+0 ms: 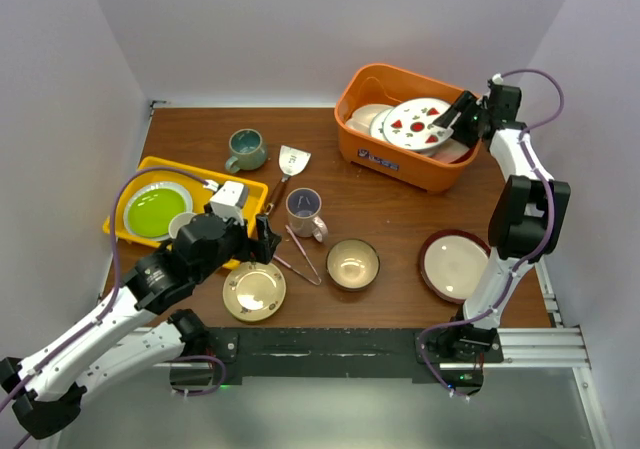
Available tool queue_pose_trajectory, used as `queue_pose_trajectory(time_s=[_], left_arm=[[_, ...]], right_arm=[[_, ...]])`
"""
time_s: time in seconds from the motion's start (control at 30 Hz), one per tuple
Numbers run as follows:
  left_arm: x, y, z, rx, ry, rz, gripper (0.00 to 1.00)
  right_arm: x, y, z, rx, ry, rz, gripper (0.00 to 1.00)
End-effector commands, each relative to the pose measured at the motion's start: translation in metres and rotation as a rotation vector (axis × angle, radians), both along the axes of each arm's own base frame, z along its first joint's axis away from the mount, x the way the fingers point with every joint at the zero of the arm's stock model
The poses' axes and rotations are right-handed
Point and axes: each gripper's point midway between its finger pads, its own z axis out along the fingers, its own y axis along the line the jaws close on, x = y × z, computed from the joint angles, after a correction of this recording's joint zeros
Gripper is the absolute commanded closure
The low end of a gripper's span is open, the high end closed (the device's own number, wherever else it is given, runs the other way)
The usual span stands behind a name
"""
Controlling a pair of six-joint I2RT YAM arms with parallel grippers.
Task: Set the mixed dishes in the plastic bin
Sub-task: Place the plate in the plastic bin.
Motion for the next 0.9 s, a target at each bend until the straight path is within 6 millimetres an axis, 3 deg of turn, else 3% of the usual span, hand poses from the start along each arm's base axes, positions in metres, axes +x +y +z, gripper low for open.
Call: queue_pose_trajectory(time_s=[0.0,0.23,0.5,0.87], left_arm=[[-0.006,0.005,0.000,-0.009,0.052,0.024,0.06],[-0.012,0.007,-0.014,0.044,0.139,0.027,0.06],[-0.019,0.010,-0.019,0.087,0.201,0.023,0.06],[-0.035,0.002,-0.047,0.123,0.326,-0.038,0.10]], right_arm=[[0.004,-0.017,0.015,-0.138,-0.006,0.012,0.32],[-0.002,-0.024,0.020,-0.228,0.004,0.030,0.29],[-0.015,-0.024,0.051,-0.311,-0.061,0.081,0.26],[-0.043,-0.010,0.087,-0.355,-0.156,0.181,0.25]])
